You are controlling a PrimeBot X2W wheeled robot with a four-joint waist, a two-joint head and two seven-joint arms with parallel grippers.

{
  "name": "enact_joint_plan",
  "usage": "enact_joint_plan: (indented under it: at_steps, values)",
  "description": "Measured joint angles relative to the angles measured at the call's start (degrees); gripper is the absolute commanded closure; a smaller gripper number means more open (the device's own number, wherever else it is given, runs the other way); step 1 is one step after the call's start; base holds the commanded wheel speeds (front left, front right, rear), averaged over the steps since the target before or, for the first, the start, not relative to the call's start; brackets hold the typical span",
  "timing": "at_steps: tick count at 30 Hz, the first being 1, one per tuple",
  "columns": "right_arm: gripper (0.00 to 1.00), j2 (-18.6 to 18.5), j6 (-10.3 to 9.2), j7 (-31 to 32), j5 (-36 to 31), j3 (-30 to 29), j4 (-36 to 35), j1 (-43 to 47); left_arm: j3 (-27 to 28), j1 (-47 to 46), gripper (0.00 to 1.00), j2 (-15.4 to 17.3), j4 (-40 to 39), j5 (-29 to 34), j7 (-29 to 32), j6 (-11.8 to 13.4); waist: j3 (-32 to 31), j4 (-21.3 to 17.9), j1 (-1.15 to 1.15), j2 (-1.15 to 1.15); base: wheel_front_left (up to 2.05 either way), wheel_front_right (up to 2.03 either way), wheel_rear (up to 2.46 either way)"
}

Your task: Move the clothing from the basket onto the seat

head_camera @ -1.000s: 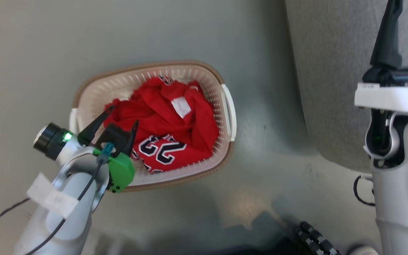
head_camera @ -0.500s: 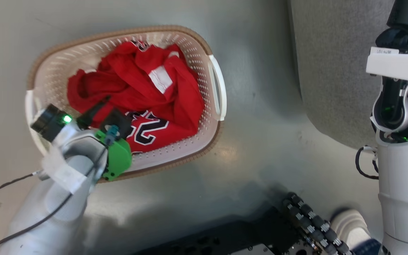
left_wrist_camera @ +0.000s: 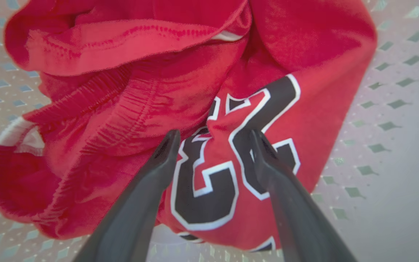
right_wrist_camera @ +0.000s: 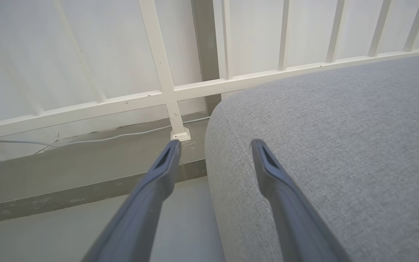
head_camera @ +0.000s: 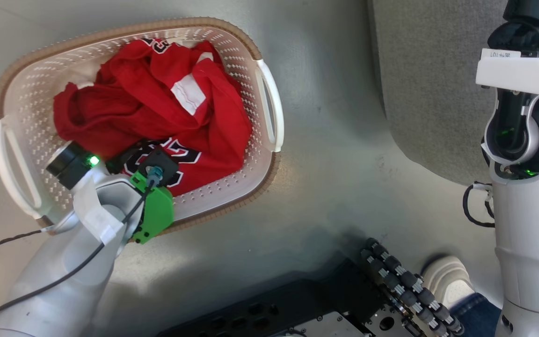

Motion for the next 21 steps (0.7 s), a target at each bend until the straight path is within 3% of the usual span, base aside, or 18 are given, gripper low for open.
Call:
enact_joint_plan:
  at_steps: [6, 7, 9, 10, 21]
  values:
    - [0.0, 0.0, -0.1, 0.0, 0.56, 0.42, 0.01, -0.25, -2.1, -1.54, 0.0, 0.9, 2.33, -2.04, 2.19, 0.0, 1.06, -1.13, 0.0, 0.0, 0.0, 0.0, 0.0]
    - [0.0, -0.01, -0.12, 0.0, 0.56, 0.42, 0.09, -0.25, -2.45, -1.76, 0.16, 0.9, 2.7, -2.56, 2.2, 0.0, 1.17, -1.27, 0.0, 0.0, 0.0, 0.0, 0.0]
    - [0.0, 0.0, -0.49, 0.0, 0.56, 0.43, 0.2, -0.25, -3.37, -2.37, 0.76, 0.87, 2.93, -2.98, 2.21, 0.0, 1.3, -1.47, 0.0, 0.0, 0.0, 0.0, 0.0]
    - [0.0, -0.01, -0.51, 0.0, 0.56, 0.43, 0.25, -0.25, -3.65, -2.59, 1.0, 0.82, 2.99, -3.1, 2.21, 0.0, 1.32, -1.54, 0.0, 0.0, 0.0, 0.0, 0.0]
    - [0.0, 0.0, -0.58, 0.0, 0.35, 0.0, 1.55, -0.48, -5.27, -4.26, 1.0, -0.41, 2.65, -7.76, -1.02, 0.0, -0.65, -0.97, 0.0, 0.0, 0.0, 0.0, 0.0]
